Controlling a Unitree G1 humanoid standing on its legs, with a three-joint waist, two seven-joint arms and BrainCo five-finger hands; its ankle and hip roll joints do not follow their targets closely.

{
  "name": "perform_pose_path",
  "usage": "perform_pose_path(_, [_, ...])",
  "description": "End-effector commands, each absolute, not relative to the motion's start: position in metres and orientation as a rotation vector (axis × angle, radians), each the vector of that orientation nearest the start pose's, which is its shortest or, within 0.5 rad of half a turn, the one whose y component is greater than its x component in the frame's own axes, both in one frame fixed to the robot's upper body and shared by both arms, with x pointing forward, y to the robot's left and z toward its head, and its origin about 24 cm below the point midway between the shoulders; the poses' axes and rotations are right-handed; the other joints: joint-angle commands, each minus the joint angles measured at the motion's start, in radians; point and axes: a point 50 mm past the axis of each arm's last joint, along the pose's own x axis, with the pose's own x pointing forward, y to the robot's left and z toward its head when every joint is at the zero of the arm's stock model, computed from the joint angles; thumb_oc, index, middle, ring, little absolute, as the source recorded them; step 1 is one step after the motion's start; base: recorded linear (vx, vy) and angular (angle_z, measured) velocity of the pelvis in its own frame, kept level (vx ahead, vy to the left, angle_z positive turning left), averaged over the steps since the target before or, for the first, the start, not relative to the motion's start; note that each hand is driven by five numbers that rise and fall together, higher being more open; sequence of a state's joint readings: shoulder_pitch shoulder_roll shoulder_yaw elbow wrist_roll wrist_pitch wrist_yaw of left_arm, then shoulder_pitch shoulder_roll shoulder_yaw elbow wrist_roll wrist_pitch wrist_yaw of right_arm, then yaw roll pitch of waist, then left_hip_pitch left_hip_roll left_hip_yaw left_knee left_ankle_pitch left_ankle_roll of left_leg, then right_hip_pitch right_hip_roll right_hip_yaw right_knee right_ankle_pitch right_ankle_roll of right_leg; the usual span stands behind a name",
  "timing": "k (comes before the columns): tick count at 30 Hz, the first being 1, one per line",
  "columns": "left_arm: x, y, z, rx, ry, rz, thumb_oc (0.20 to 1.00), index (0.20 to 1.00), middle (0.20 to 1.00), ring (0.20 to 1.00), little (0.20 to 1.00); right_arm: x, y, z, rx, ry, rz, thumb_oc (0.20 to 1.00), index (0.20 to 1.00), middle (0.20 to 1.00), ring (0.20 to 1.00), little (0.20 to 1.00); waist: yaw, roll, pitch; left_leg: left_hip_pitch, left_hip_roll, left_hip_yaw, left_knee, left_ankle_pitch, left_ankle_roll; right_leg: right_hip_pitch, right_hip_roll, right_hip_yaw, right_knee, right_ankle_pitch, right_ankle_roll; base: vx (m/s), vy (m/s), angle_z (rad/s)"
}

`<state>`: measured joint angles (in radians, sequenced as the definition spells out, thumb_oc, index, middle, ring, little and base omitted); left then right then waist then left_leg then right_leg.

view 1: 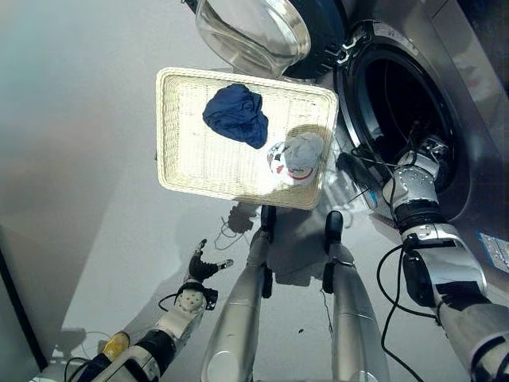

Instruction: Put the clothes into the washing machine.

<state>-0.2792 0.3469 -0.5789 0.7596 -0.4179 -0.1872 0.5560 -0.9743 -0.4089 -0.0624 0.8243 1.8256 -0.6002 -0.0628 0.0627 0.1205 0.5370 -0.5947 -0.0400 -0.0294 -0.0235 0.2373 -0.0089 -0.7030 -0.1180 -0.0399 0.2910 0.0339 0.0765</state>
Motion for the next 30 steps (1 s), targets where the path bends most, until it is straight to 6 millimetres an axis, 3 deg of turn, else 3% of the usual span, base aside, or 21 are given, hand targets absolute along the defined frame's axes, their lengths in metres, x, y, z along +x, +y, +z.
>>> perform_pose_path(1, [0.265, 0.204, -0.033, 0.116, 0.238, 0.552, 1.0, 1.0, 1.0, 1.0, 1.0, 0.371, -0.294, 0.214, 1.058, -0.682, -0.428, 1.0, 1.0, 1.0, 1.0, 1.0, 0.005, 0.032, -0.017, -0.003, -0.05, -0.012, 0.084, -0.09, -0.039, 0.06, 0.055, -0.08, -0.135, 0.075, -0.017, 0.0, 0.0, 0.0])
perform_pose_path(3, [0.268, 0.21, -0.024, 0.085, 0.186, 0.609, 1.0, 1.0, 1.0, 1.0, 1.0, 0.371, -0.288, 0.212, 0.949, -0.657, -0.429, 1.0, 1.0, 1.0, 1.0, 1.0, 0.006, 0.029, -0.017, -0.015, -0.051, -0.015, 0.087, -0.08, -0.039, 0.05, 0.055, -0.083, -0.135, 0.085, -0.018, -0.02, -0.005, 0.01])
perform_pose_path(7, [0.281, 0.222, 0.013, 0.08, -0.013, 0.739, 1.0, 1.0, 1.0, 1.0, 1.0, 0.368, -0.274, 0.182, 0.717, -0.541, -0.401, 1.0, 1.0, 1.0, 1.0, 1.0, 0.004, 0.008, -0.017, -0.027, -0.054, -0.02, 0.107, -0.084, -0.038, 0.041, 0.053, -0.087, -0.123, 0.084, -0.019, -0.03, -0.016, 0.06])
perform_pose_path(10, [0.293, 0.227, 0.055, 0.156, -0.218, 0.827, 1.0, 1.0, 1.0, 1.0, 1.0, 0.364, -0.251, 0.14, 0.522, -0.377, -0.329, 1.0, 1.0, 1.0, 1.0, 1.0, -0.006, -0.019, -0.017, -0.04, -0.054, -0.023, 0.131, -0.094, -0.036, 0.03, 0.056, -0.085, -0.113, 0.086, -0.02, -0.01, -0.008, 0.06])
perform_pose_path(14, [0.304, 0.234, 0.081, 0.181, -0.306, 0.863, 1.0, 1.0, 1.0, 1.0, 1.0, 0.357, -0.222, 0.106, 0.326, -0.236, -0.215, 1.0, 1.0, 1.0, 1.0, 1.0, -0.026, -0.039, -0.017, -0.055, -0.046, -0.013, 0.142, -0.093, -0.038, 0.014, 0.066, -0.076, -0.105, 0.087, -0.023, -0.01, 0.045, 0.03])
perform_pose_path(15, [0.309, 0.236, 0.087, 0.205, -0.31, 0.864, 1.0, 1.0, 1.0, 1.0, 1.0, 0.353, -0.212, 0.092, 0.264, -0.179, -0.173, 1.0, 1.0, 1.0, 1.0, 1.0, -0.037, -0.047, -0.017, -0.06, -0.04, -0.009, 0.149, -0.094, -0.04, 0.009, 0.07, -0.069, -0.1, 0.085, -0.024, 0.0, 0.063, -0.07])
perform_pose_path(18, [0.318, 0.238, 0.094, 0.244, -0.301, 0.864, 1.0, 1.0, 1.0, 1.0, 1.0, 0.348, -0.199, 0.08, 0.191, -0.128, -0.124, 1.0, 1.0, 1.0, 1.0, 1.0, -0.057, -0.057, -0.017, -0.064, -0.035, 0.0, 0.157, -0.095, -0.042, 0.001, 0.077, -0.06, -0.094, 0.085, -0.025, 0.0, 0.101, -0.02])
perform_pose_path(22, [0.346, 0.252, 0.114, 0.308, -0.184, 0.856, 1.0, 1.0, 1.0, 1.0, 1.0, 0.336, -0.174, 0.054, 0.046, -0.027, 0.025, 1.0, 1.0, 1.0, 1.0, 1.0, -0.113, -0.085, -0.017, -0.084, -0.022, 0.031, 0.189, -0.105, -0.047, -0.019, 0.094, -0.028, -0.089, 0.084, -0.028, -0.01, 0.14, -0.2])
perform_pose_path(30, [0.374, 0.281, 0.138, 0.331, 0.044, 0.846, 1.0, 1.0, 1.0, 1.0, 1.0, 0.325, -0.15, 0.039, -0.011, 0.047, 0.175, 1.0, 1.0, 1.0, 1.0, 1.0, -0.2, -0.125, -0.017, -0.116, -0.019, 0.091, 0.265, -0.144, -0.053, -0.056, 0.1, 0.01, -0.096, 0.094, -0.031, -0.01, 0.125, -0.19])
